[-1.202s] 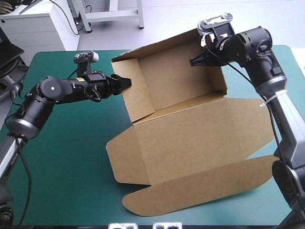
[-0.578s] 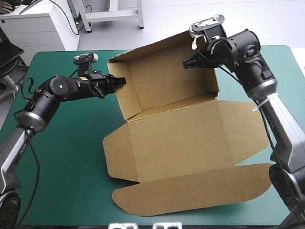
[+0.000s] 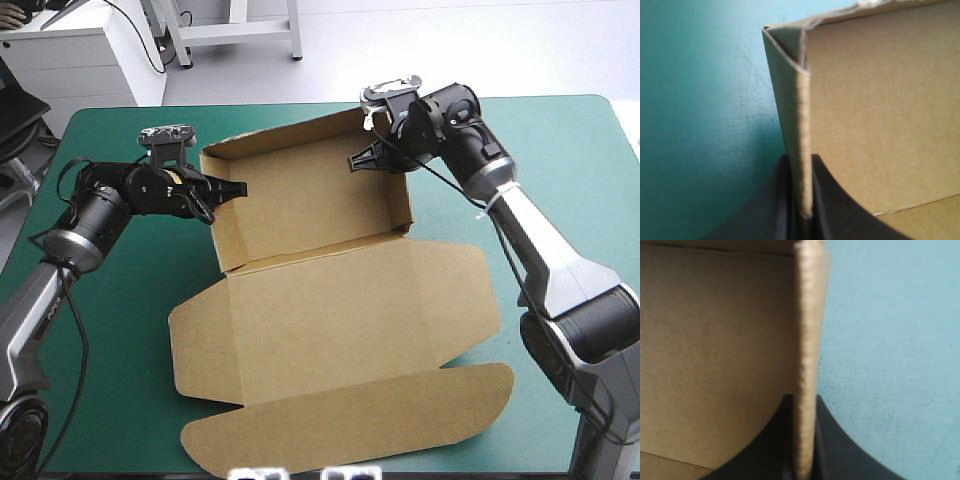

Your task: Fold the box

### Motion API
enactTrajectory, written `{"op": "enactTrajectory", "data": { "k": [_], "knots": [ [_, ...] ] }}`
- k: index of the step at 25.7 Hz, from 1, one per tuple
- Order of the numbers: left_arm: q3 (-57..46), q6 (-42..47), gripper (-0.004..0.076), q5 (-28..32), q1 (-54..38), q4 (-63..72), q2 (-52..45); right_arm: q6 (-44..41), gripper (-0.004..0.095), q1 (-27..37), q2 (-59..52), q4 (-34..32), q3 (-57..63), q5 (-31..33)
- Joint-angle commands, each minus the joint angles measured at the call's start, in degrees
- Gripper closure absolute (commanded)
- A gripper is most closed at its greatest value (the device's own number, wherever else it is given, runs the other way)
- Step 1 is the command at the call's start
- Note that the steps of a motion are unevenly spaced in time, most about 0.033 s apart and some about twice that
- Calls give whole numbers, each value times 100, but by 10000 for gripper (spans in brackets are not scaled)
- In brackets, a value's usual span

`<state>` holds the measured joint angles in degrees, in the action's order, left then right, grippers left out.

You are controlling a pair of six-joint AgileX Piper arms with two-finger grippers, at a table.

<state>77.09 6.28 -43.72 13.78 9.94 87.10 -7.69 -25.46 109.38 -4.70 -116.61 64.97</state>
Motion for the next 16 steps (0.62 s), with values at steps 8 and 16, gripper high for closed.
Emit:
{"op": "enactTrajectory", "data": {
  "k": [8, 16],
  "knots": [
    [214, 169, 732, -432, 21, -646, 866, 143, 922, 28, 744, -14, -164, 66],
    [214, 173, 732, -43, 21, -346, 1398, 411, 922, 276, 1399, 158, -164, 27]
  ]
}}
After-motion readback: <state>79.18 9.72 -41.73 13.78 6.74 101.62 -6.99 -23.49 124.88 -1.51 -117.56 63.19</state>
